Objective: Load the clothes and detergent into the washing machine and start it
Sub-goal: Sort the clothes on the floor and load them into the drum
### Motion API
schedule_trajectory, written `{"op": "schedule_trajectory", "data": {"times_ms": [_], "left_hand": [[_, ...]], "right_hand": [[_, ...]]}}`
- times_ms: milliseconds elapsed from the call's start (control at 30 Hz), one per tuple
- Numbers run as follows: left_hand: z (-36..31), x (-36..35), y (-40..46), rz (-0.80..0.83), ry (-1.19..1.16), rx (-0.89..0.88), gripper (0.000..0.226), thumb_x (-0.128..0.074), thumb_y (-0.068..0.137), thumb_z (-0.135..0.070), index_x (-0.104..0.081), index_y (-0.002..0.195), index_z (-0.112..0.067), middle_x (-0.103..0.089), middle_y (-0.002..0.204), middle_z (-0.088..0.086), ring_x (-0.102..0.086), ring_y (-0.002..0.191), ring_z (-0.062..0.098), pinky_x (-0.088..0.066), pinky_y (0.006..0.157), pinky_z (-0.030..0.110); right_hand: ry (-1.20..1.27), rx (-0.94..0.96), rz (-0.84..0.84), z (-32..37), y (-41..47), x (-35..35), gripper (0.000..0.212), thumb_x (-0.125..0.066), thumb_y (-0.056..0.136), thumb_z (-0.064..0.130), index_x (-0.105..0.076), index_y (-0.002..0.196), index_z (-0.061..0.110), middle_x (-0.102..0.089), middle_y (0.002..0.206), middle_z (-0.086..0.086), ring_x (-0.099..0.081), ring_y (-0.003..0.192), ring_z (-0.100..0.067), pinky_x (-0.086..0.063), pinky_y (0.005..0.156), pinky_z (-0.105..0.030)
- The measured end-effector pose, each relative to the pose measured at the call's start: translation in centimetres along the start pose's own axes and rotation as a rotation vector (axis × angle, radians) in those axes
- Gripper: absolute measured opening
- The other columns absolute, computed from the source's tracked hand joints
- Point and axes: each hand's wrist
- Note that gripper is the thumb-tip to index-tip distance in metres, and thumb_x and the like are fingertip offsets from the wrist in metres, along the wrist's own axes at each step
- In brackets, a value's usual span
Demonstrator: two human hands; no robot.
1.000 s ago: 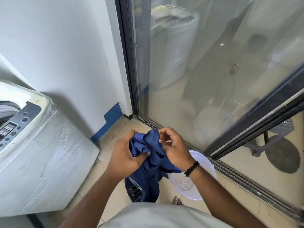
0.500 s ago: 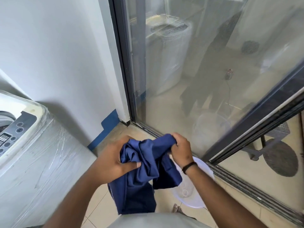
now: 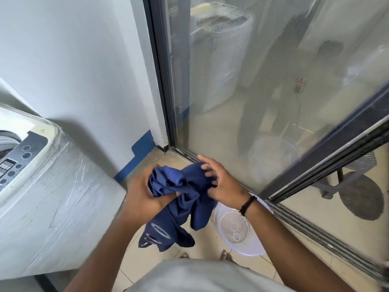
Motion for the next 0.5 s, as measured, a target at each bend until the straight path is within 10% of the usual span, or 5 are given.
{"op": "schedule_trajectory", "data": {"times_ms": [100, 233, 367, 500], "left_hand": [[-2.4, -0.8, 0.1, 0.0, -0.146, -0.02, 0.023, -0.081, 0.064, -0.03, -0.066, 0.083, -0.034, -0.07, 0.081, -0.014, -0.065, 0.073, -0.001, -0.049, 0.066, 0.017], [-3.1, 0.4, 0.5, 0.118, -0.039, -0.037, 0.04, -0.079, 0.06, -0.041, -0.063, 0.087, -0.018, -0.065, 0.078, -0.006, -0.061, 0.07, 0.007, -0.052, 0.064, 0.029], [-1.7, 1.9, 0.5, 0.177, 0.02, -0.094, 0.052, -0.084, 0.067, -0.044, -0.063, 0.104, -0.015, -0.064, 0.107, 0.001, -0.065, 0.099, 0.022, -0.054, 0.086, 0.051], [-1.5, 0.9, 0.3, 0.235, -0.003, -0.079, 0.108, -0.088, 0.066, -0.054, -0.027, 0.152, -0.031, -0.038, 0.152, -0.011, -0.036, 0.145, 0.012, -0.038, 0.114, 0.051]], "right_hand": [[0.022, -0.192, 0.222, -5.1, 0.3, -0.8, 0.099, -0.076, 0.073, 0.002, -0.028, 0.15, 0.04, -0.055, 0.124, -0.006, -0.063, 0.096, -0.017, -0.052, 0.07, -0.025], [0.148, -0.299, 0.026, -6.8, 0.7, -2.7, 0.006, -0.055, 0.084, 0.015, -0.06, 0.084, 0.012, -0.057, 0.074, -0.008, -0.051, 0.068, -0.025, -0.048, 0.058, -0.039], [0.132, -0.165, -0.345, -4.1, 1.9, -1.2, 0.032, -0.055, 0.087, 0.01, -0.046, 0.058, 0.022, -0.045, 0.056, 0.008, -0.039, 0.059, -0.013, -0.044, 0.055, -0.035], [0.16, 0.057, -0.198, 2.1, 1.5, -1.3, 0.039, -0.067, 0.086, 0.01, -0.041, 0.057, 0.011, -0.038, 0.056, 0.005, -0.038, 0.057, -0.008, -0.043, 0.048, -0.035]]}}
Point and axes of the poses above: each hand's wrist, its own y-axis towards the middle knuckle, its own x-axis out of the back of the hand, z = x × y
